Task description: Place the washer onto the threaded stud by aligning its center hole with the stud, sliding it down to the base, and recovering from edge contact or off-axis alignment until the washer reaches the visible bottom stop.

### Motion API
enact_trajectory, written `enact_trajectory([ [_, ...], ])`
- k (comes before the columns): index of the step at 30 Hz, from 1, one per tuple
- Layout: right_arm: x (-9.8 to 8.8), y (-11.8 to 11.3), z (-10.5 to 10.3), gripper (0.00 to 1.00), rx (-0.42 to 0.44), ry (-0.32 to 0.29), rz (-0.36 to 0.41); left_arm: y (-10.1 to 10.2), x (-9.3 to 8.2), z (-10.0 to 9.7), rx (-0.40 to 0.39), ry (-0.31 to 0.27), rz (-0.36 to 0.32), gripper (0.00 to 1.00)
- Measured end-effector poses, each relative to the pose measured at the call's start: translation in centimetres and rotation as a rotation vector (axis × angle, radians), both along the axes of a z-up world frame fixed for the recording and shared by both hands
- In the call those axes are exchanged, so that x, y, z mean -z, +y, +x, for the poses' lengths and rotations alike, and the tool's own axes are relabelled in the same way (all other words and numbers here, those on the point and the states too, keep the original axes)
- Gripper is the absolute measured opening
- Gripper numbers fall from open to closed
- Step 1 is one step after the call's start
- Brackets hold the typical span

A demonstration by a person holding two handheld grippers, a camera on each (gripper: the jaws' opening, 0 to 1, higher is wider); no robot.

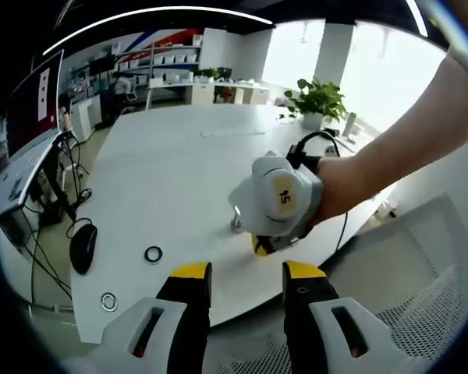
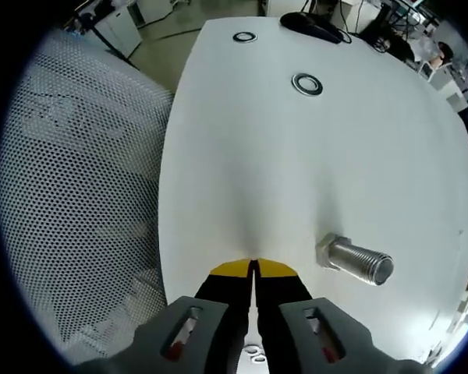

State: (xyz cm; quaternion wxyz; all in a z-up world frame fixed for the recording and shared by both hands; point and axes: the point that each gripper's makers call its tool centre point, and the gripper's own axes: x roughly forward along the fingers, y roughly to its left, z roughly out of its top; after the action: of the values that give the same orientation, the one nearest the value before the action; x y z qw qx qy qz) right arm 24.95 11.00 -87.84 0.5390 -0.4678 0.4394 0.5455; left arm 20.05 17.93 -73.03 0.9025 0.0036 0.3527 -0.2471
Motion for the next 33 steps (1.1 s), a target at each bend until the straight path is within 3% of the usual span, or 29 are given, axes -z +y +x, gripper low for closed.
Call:
enact_trajectory([
  [6,-0.6,-0.2,-0.3,0.08,0.049,0.013,0.032,0.0,-0.1,0.0,-0.006,-0.003,-0.008,0.34],
  [11,-3.7,0.4,-0.6,0.18,0.211,0.016,0.225,0.1,0.0,0.0,-0.006,-0.002,-0.004,0.35],
  [16,-10.6,0.1,-0.5,0.23,0.448,0.019,0.565,0.2,-0.1,0.1,-0.011,-0.002,-0.009,0.35],
  [19,-14.6,-0.7,0.1,0.25,0.615,0.062,0.773,0.0,0.1,0.0,0.002,0.003,-0.003,0.35],
  [20,-16.9,-1.3,0.9,0.27,0.7,0.068,0.895,-0.1,0.1,-0.1,0.005,0.004,-0.002,0.35],
  [22,-19.9,-3.3,2.1,0.31,0.809,0.034,1.037,-0.1,0.1,-0.1,0.007,0.008,-0.001,0.34],
  [24,-21.6,-5.5,2.8,0.33,0.896,0.006,1.108,-0.1,0.2,-0.2,0.009,0.015,0.002,0.34],
  [28,-22.8,-9.4,3.0,0.34,0.973,-0.049,1.142,0.0,0.2,-0.2,0.012,0.016,0.008,0.35],
  [33,-24.0,-15.0,1.2,0.35,1.004,-0.125,1.121,0.1,-0.2,0.1,0.0,0.003,-0.005,0.35],
])
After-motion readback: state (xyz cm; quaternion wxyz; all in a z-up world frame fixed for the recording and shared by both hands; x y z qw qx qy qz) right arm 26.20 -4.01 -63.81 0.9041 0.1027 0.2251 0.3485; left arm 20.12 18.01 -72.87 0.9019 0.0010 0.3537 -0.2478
